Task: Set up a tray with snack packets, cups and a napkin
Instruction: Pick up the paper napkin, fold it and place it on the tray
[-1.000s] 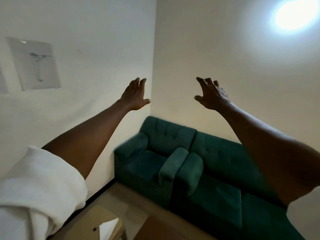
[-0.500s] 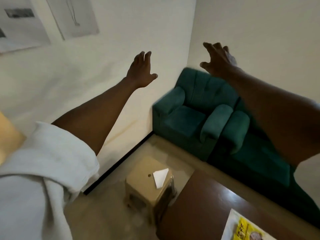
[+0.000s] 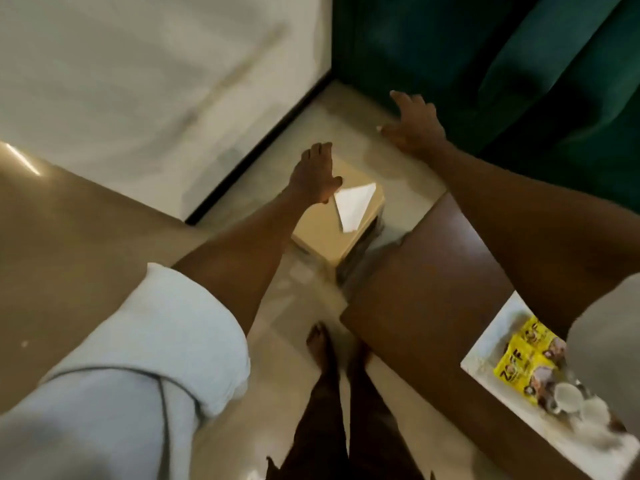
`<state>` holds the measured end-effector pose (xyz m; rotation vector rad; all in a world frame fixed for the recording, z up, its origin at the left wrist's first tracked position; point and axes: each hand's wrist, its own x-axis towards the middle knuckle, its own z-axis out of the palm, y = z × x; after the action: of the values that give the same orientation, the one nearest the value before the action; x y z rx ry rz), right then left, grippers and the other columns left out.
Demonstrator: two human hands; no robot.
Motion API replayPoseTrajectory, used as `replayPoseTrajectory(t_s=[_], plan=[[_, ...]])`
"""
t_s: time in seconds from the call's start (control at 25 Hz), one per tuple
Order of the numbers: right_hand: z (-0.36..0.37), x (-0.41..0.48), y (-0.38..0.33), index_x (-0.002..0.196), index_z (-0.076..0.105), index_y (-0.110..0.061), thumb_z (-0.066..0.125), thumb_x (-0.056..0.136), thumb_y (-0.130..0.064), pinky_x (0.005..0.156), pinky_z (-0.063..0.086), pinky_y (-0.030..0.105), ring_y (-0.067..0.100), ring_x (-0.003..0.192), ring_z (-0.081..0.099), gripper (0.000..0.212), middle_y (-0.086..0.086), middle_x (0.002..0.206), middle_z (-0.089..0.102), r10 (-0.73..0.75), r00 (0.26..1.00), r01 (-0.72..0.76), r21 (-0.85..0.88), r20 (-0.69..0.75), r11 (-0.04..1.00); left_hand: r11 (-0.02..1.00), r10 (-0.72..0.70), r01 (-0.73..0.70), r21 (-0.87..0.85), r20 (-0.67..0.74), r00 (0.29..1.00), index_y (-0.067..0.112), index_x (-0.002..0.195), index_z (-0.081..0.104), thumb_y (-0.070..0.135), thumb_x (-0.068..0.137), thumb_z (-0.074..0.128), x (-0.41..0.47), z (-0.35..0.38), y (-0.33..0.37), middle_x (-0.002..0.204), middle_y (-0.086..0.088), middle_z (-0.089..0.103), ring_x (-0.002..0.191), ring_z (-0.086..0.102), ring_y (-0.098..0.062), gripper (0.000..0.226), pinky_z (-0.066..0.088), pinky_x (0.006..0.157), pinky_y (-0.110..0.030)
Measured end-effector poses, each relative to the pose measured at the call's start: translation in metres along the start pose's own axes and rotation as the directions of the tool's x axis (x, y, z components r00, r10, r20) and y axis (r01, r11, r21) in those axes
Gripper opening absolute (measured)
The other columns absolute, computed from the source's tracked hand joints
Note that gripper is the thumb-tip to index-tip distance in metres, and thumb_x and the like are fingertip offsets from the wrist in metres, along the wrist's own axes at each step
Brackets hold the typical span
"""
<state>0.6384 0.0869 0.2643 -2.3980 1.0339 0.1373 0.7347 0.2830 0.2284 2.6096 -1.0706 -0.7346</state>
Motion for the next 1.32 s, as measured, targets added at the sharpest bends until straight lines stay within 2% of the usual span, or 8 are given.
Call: replayPoseTrajectory(t_s=[0.24, 0.36, 0.56, 0.72, 0.96, 1.12, 1.24, 1.32], plan=[[0.197, -0.014, 0.091, 0.151, 0.044, -0.012, 0.067, 0.095, -0.042, 0.110, 0.047, 0.044, 0.035, 0.136, 0.050, 0.067, 0.014, 0.147, 0.052, 0.131, 0.970, -0.156, 0.109, 0.203, 0.982, 0.984, -0.088, 0.117, -0.134, 0.206, 0.974, 0.011, 0.157, 0.032, 0.017, 0.100, 0.057, 0.032, 0.175, -0.039, 0.163, -0.012, 0.031, 0.148, 0.037, -0.035, 0.063, 0.035, 0.121, -0.044], [0.251, -0.015, 0.108, 0.137, 0.053, -0.005, 0.070, 0.095, -0.039, 0.105, 0.051, 0.042, 0.031, 0.127, 0.059, 0.057, 0.014, 0.137, 0.061, 0.212, 0.950, -0.254, 0.173, 0.229, 0.952, 0.984, -0.084, 0.113, -0.138, 0.198, 0.977, 0.015, 0.158, 0.035, 0.007, 0.104, 0.052, 0.045, 0.223, -0.050, 0.160, -0.011, 0.038, 0.147, 0.042, -0.030, 0.057, 0.038, 0.121, -0.040], [0.285, -0.007, 0.102, 0.134, 0.053, -0.005, 0.072, 0.094, -0.038, 0.107, 0.052, 0.040, 0.029, 0.127, 0.062, 0.055, 0.010, 0.137, 0.064, 0.323, 0.923, -0.368, 0.232, 0.210, 0.900, 0.989, -0.069, 0.043, 0.139, 0.189, 0.980, 0.026, 0.156, 0.038, 0.024, 0.103, 0.054, 0.057, 0.245, -0.053, 0.160, -0.013, 0.032, 0.137, 0.044, -0.038, 0.056, 0.043, 0.112, -0.047], [0.294, 0.009, 0.090, 0.135, 0.055, -0.008, 0.071, 0.095, -0.041, 0.104, 0.054, 0.037, 0.027, 0.125, 0.064, 0.054, 0.009, 0.137, 0.065, 0.484, 0.852, -0.524, 0.292, 0.203, 0.800, 0.988, -0.067, 0.048, 0.147, 0.123, 0.990, 0.026, 0.146, 0.048, 0.022, 0.100, 0.059, 0.057, 0.247, -0.046, 0.154, -0.011, 0.038, 0.129, 0.047, -0.038, 0.048, 0.048, 0.102, -0.047], [0.300, 0.021, 0.080, 0.132, 0.057, -0.009, 0.070, 0.097, -0.026, 0.101, 0.057, 0.040, 0.027, 0.122, 0.065, 0.041, 0.009, 0.134, 0.064, 0.678, 0.681, -0.721, 0.420, 0.277, 0.552, 0.990, -0.044, 0.021, 0.138, 0.169, 0.985, 0.026, 0.147, 0.042, 0.021, 0.099, 0.055, 0.059, 0.255, -0.051, 0.150, -0.013, 0.039, 0.135, 0.044, -0.037, 0.050, 0.043, 0.109, -0.046], [0.281, 0.020, 0.076, 0.110, 0.068, -0.004, 0.073, 0.091, -0.017, 0.083, 0.059, 0.034, 0.031, 0.106, 0.070, 0.024, 0.011, 0.114, 0.071, 0.617, 0.718, -0.651, 0.626, 0.322, 0.430, 0.945, -0.224, 0.258, -0.203, 0.176, 0.959, 0.015, 0.154, 0.038, 0.017, 0.100, 0.054, 0.057, 0.233, -0.048, 0.150, -0.018, 0.043, 0.135, 0.048, -0.035, 0.056, 0.044, 0.112, -0.045], [0.243, 0.003, 0.078, 0.086, 0.069, -0.004, 0.074, 0.085, -0.002, 0.086, 0.059, 0.047, 0.038, 0.101, 0.069, 0.005, 0.020, 0.107, 0.071, 0.524, 0.796, -0.525, 0.775, 0.302, 0.352, 0.614, -0.439, 0.487, -0.621, 0.245, 0.865, 0.006, 0.153, 0.038, 0.016, 0.099, 0.054, 0.045, 0.198, -0.044, 0.147, -0.020, 0.052, 0.131, 0.056, -0.036, 0.057, 0.048, 0.106, -0.040], [0.202, -0.012, 0.074, 0.072, 0.065, -0.004, 0.073, 0.083, 0.001, 0.084, 0.057, 0.052, 0.039, 0.093, 0.068, 0.014, 0.020, 0.093, 0.067, 0.506, 0.824, -0.456, 0.831, 0.257, 0.320, 0.527, -0.437, 0.511, -0.679, 0.299, 0.848, 0.003, 0.152, 0.041, 0.026, 0.098, 0.063, 0.034, 0.166, -0.030, 0.147, -0.025, 0.053, 0.133, 0.054, -0.040, 0.062, 0.048, 0.106, -0.042]])
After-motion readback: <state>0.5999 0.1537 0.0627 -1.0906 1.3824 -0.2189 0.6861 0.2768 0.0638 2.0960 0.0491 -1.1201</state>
